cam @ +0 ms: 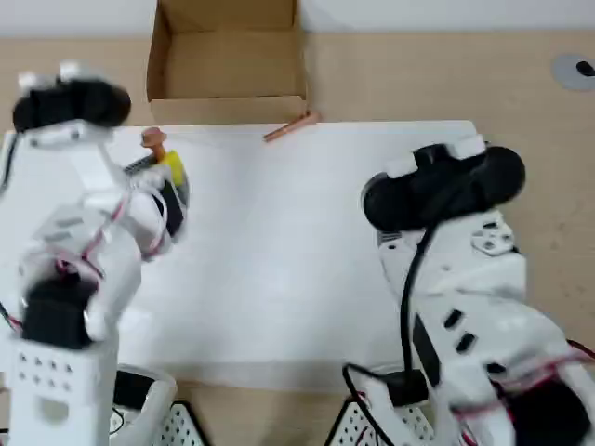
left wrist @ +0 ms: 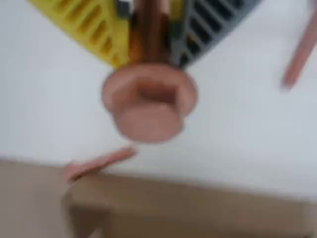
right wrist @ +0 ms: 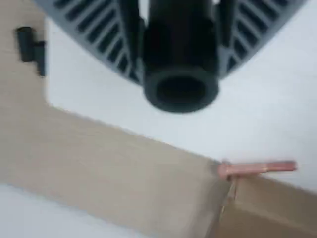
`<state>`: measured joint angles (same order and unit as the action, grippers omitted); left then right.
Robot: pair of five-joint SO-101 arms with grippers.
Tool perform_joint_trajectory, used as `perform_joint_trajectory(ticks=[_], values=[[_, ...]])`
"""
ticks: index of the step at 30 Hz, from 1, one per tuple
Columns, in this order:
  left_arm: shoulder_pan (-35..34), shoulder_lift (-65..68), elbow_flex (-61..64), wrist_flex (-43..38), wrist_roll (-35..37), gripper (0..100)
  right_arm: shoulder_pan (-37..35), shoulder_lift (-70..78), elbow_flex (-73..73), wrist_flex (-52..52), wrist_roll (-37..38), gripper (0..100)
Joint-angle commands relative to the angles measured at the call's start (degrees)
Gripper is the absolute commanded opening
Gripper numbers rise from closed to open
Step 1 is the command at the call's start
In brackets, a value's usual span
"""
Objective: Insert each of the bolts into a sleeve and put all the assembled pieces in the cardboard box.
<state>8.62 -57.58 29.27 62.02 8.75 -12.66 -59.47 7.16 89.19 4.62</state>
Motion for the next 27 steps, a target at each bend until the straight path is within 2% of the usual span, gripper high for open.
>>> perform_joint_trajectory(ticks=[1,3,6,11,15,20,27], values=[[1.4,-12.2,16.4,-17.8,-0.4,1,-0.7,0.0,11.9,-4.3,-1.2,1.2],[1.1,-17.1,23.8,-25.0,-0.4,1,-0.8,1.3,20.8,-10.7,-1.6,1.2],[0.5,-22.6,30.1,-26.3,-0.2,1,-2.3,4.0,31.1,-22.0,-1.8,1.2],[-3.3,-24.7,33.1,-26.7,-0.3,0,-13.8,6.2,42.2,-37.8,-5.8,1.2],[-4.8,-24.7,33.1,-26.5,-0.3,0,-22.2,6.5,50.5,-54.5,-6.7,1.2],[-4.6,-24.7,33.5,-26.2,0.3,1,-28.6,6.2,62.3,-75.7,0.4,1.0],[-1.1,-25.0,33.1,-23.4,3.5,1,-30.3,6.2,73.5,-98.8,4.4,1.0]])
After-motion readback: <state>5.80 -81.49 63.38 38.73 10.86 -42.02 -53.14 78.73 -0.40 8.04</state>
